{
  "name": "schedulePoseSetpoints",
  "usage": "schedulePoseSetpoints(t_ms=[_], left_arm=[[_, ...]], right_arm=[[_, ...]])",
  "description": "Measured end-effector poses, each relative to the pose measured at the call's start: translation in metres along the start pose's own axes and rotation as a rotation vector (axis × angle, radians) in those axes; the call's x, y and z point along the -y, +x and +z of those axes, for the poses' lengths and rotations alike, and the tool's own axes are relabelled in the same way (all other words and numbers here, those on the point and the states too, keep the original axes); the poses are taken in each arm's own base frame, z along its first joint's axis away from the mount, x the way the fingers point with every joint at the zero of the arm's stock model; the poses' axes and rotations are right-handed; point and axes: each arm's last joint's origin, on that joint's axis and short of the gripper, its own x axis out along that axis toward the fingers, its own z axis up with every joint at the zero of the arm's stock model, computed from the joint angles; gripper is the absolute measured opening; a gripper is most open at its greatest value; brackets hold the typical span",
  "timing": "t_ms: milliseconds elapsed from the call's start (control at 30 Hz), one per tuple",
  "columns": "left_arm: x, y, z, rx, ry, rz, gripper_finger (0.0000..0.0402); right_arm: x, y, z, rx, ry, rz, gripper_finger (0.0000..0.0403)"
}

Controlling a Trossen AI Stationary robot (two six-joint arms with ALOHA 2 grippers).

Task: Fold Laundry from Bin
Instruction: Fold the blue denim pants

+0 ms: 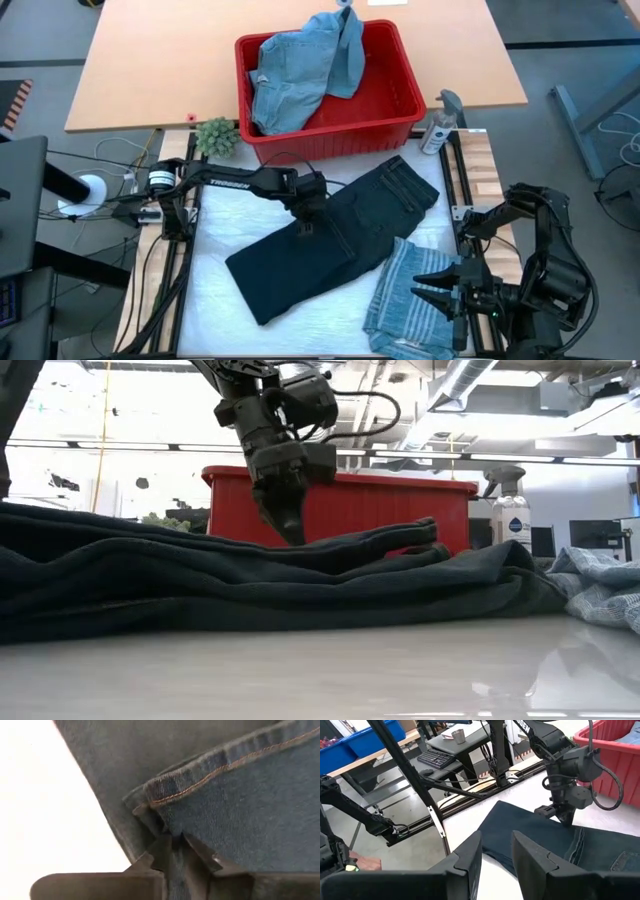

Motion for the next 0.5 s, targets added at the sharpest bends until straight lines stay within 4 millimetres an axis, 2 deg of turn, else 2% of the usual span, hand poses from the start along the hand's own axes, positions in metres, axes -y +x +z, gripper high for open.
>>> schedulePoseSetpoints(t_ms=[133,333,433,500], left_arm=[[0.004,0.000,0.000,-0.010,0.010,-0.018,0.0092],[0.006,-0.002,-0.003,-0.035,-0.007,-0.062,0.0201],[0.008,-0.016,0.001,-0.014,-0.013,-0.060,0.0241],[0.009,-0.033,0.006,0.017,-0.009,-0.035,0.0254]], right_arm=[[0.000,0.001,0.001,0.002,0.002,-0.005,0.0133],[0.002,0.005,0.002,0.006,-0.003,-0.021,0.0133],[0.005,0.011,0.004,0.009,-0.022,-0.051,0.0133],[0.008,0.017,0.007,0.016,-0.026,-0.082,0.0132]])
